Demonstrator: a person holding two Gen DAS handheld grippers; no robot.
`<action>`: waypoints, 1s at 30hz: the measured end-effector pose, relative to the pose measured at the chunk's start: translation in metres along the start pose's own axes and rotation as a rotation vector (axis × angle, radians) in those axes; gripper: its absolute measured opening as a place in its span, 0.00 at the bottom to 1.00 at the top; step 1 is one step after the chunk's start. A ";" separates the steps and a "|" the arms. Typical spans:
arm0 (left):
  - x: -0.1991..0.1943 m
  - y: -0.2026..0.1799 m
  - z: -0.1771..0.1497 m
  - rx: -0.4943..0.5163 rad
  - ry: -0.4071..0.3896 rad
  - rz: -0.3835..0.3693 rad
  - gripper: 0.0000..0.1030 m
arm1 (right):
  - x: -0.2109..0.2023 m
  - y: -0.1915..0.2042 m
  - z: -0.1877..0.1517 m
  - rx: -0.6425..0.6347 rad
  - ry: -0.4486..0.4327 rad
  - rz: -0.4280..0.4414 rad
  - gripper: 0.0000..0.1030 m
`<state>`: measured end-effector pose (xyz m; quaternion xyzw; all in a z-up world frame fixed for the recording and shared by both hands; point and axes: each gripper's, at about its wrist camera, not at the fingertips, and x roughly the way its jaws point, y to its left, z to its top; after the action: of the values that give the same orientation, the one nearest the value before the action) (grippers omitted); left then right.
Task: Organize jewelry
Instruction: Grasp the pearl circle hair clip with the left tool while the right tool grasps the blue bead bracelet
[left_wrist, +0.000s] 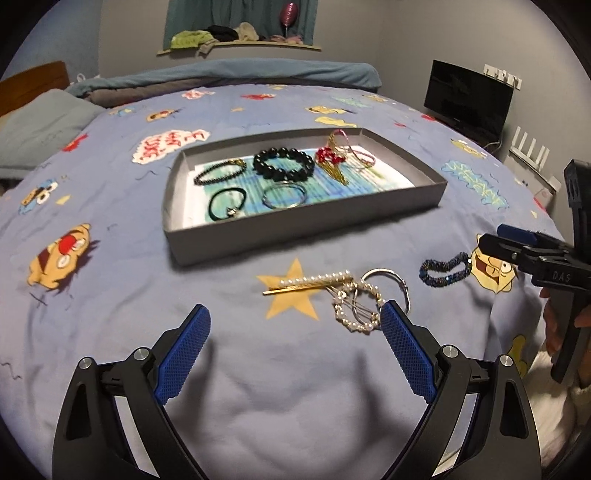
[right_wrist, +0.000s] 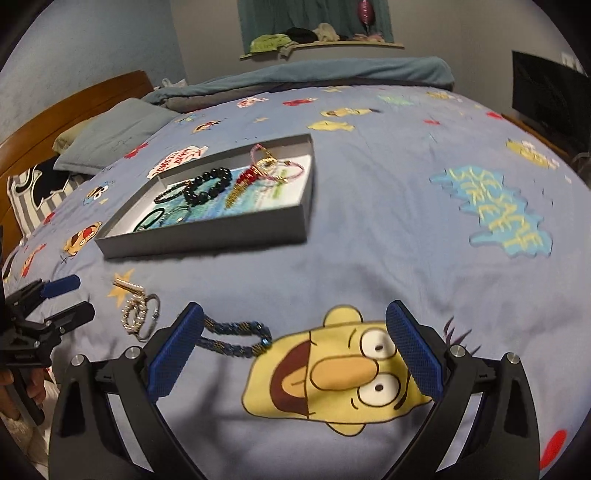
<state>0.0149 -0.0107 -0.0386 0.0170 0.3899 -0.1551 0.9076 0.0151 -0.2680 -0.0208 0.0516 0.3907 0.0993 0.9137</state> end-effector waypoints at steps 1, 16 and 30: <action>0.003 -0.001 -0.002 0.003 0.006 -0.003 0.91 | 0.001 -0.001 -0.001 0.003 0.006 0.007 0.94; 0.024 -0.028 -0.002 0.032 0.031 -0.067 0.70 | 0.006 0.006 -0.009 -0.088 0.019 0.031 0.80; 0.036 -0.043 -0.003 0.095 0.050 -0.058 0.43 | 0.015 0.021 -0.012 -0.163 0.044 0.060 0.38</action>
<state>0.0237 -0.0607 -0.0626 0.0524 0.4048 -0.1989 0.8910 0.0136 -0.2436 -0.0360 -0.0133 0.3994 0.1591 0.9028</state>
